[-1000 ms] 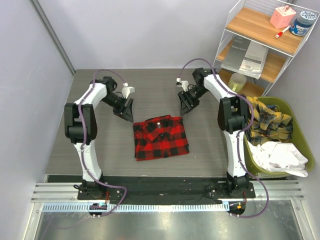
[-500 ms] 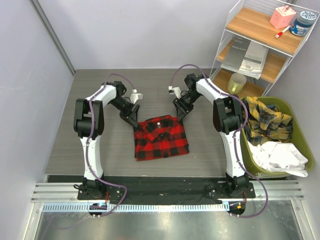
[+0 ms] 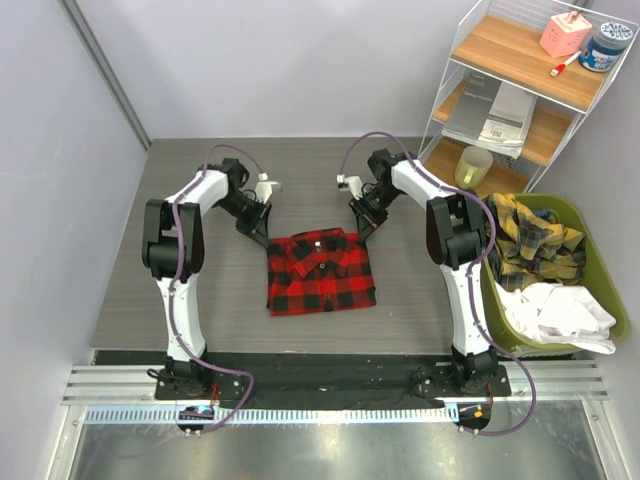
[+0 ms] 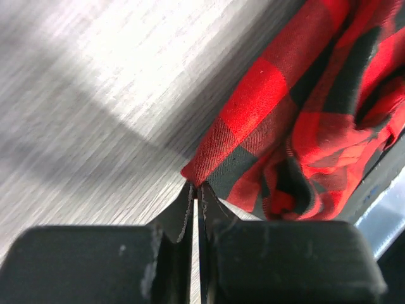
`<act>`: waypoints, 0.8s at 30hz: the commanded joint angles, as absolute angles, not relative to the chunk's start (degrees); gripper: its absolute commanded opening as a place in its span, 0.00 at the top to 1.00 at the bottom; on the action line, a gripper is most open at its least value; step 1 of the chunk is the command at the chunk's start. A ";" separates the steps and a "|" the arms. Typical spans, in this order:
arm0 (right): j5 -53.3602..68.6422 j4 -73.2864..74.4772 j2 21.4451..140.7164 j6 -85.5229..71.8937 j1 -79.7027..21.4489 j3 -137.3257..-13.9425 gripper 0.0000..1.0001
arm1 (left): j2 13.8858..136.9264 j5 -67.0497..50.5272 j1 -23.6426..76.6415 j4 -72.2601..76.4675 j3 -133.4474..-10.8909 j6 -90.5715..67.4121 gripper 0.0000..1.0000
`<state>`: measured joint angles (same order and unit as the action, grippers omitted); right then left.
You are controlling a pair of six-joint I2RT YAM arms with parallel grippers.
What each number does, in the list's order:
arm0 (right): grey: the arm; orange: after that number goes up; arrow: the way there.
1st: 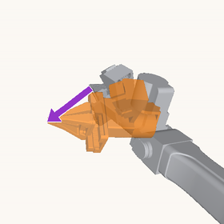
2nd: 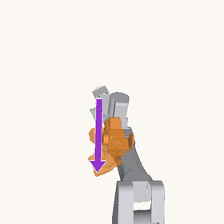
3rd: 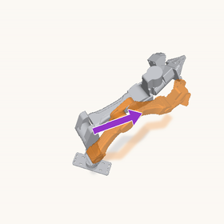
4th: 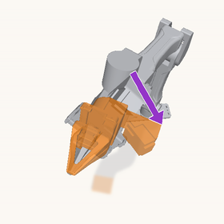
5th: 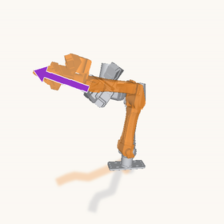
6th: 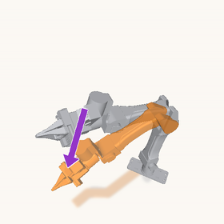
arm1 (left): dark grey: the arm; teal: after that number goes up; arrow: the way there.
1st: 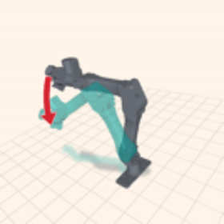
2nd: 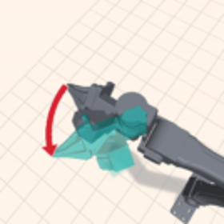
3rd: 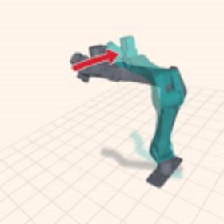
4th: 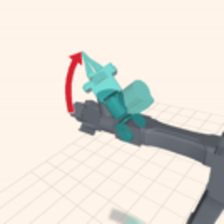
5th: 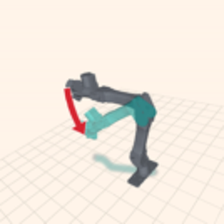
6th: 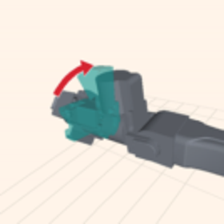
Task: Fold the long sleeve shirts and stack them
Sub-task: Fold the shirt
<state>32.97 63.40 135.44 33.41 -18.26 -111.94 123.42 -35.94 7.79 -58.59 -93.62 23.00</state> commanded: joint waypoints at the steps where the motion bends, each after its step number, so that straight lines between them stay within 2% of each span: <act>1: 28.57 58.27 131.31 30.68 -18.10 -111.79 0.84 | 119.44 -32.61 6.59 -55.45 -94.48 20.31 0.92; 3: 28.65 61.34 131.92 29.45 -17.85 -115.46 0.70 | 118.40 -33.22 6.42 -55.20 -94.40 19.78 0.74; 4: 29.00 62.30 131.75 29.01 -17.32 -116.36 0.59 | 117.52 -34.01 6.42 -55.37 -93.70 20.12 0.63; 7: 30.23 63.81 128.33 27.78 -14.77 -116.28 0.44 | 113.13 -37.08 5.98 -56.77 -92.03 19.61 0.54; 13: 38.04 65.13 122.52 30.06 -13.53 -109.96 0.43 | 109.68 -49.64 6.67 -61.95 -88.77 24.34 0.44; 24: 41.04 64.42 126.03 31.55 -17.75 -109.86 0.37 | 116.19 -50.98 9.58 -65.21 -89.03 37.78 0.42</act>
